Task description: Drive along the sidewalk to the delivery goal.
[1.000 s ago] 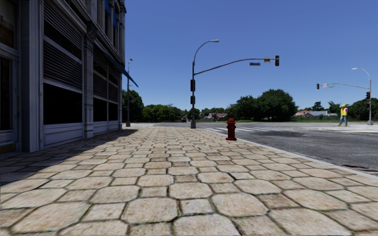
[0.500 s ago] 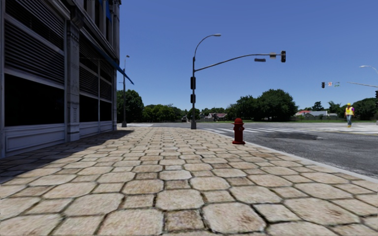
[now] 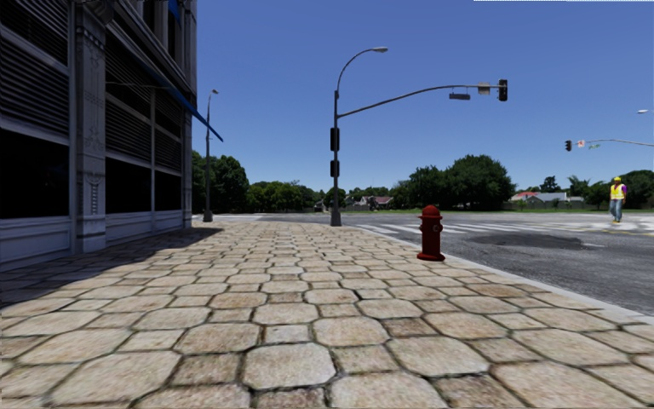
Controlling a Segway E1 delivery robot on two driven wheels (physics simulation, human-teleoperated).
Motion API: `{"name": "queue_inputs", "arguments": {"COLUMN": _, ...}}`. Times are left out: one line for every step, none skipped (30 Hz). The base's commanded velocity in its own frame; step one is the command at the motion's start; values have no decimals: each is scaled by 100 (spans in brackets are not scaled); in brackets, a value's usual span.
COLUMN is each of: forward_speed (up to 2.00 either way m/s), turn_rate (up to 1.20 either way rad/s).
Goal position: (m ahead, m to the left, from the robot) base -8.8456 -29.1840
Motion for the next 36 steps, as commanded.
{"name": "queue_inputs", "arguments": {"forward_speed": 200, "turn_rate": 0}}
{"name": "queue_inputs", "arguments": {"forward_speed": 200, "turn_rate": 0}}
{"name": "queue_inputs", "arguments": {"forward_speed": 200, "turn_rate": 0}}
{"name": "queue_inputs", "arguments": {"forward_speed": 200, "turn_rate": 0}}
{"name": "queue_inputs", "arguments": {"forward_speed": 200, "turn_rate": 0}}
{"name": "queue_inputs", "arguments": {"forward_speed": 200, "turn_rate": 0}}
{"name": "queue_inputs", "arguments": {"forward_speed": 200, "turn_rate": 0}}
{"name": "queue_inputs", "arguments": {"forward_speed": 200, "turn_rate": 0}}
{"name": "queue_inputs", "arguments": {"forward_speed": 200, "turn_rate": 0}}
{"name": "queue_inputs", "arguments": {"forward_speed": 200, "turn_rate": 0}}
{"name": "queue_inputs", "arguments": {"forward_speed": 200, "turn_rate": 0}}
{"name": "queue_inputs", "arguments": {"forward_speed": 200, "turn_rate": 0}}
{"name": "queue_inputs", "arguments": {"forward_speed": 200, "turn_rate": 0}}
{"name": "queue_inputs", "arguments": {"forward_speed": 200, "turn_rate": 0}}
{"name": "queue_inputs", "arguments": {"forward_speed": 200, "turn_rate": 0}}
{"name": "queue_inputs", "arguments": {"forward_speed": 200, "turn_rate": 0}}
{"name": "queue_inputs", "arguments": {"forward_speed": 200, "turn_rate": 0}}
{"name": "queue_inputs", "arguments": {"forward_speed": 200, "turn_rate": 0}}
{"name": "queue_inputs", "arguments": {"forward_speed": 200, "turn_rate": 0}}
{"name": "queue_inputs", "arguments": {"forward_speed": 200, "turn_rate": 0}}
{"name": "queue_inputs", "arguments": {"forward_speed": 200, "turn_rate": 0}}
{"name": "queue_inputs", "arguments": {"forward_speed": 200, "turn_rate": 0}}
{"name": "queue_inputs", "arguments": {"forward_speed": 200, "turn_rate": 0}}
{"name": "queue_inputs", "arguments": {"forward_speed": 200, "turn_rate": 0}}
{"name": "queue_inputs", "arguments": {"forward_speed": 200, "turn_rate": 0}}
{"name": "queue_inputs", "arguments": {"forward_speed": 200, "turn_rate": 0}}
{"name": "queue_inputs", "arguments": {"forward_speed": 200, "turn_rate": 0}}
{"name": "queue_inputs", "arguments": {"forward_speed": 200, "turn_rate": 0}}
{"name": "queue_inputs", "arguments": {"forward_speed": 200, "turn_rate": 0}}
{"name": "queue_inputs", "arguments": {"forward_speed": 200, "turn_rate": 0}}
{"name": "queue_inputs", "arguments": {"forward_speed": 200, "turn_rate": 0}}
{"name": "queue_inputs", "arguments": {"forward_speed": 200, "turn_rate": 0}}
{"name": "queue_inputs", "arguments": {"forward_speed": 200, "turn_rate": 0}}
{"name": "queue_inputs", "arguments": {"forward_speed": 200, "turn_rate": 0}}
{"name": "queue_inputs", "arguments": {"forward_speed": 200, "turn_rate": 0}}
{"name": "queue_inputs", "arguments": {"forward_speed": 200, "turn_rate": 0}}
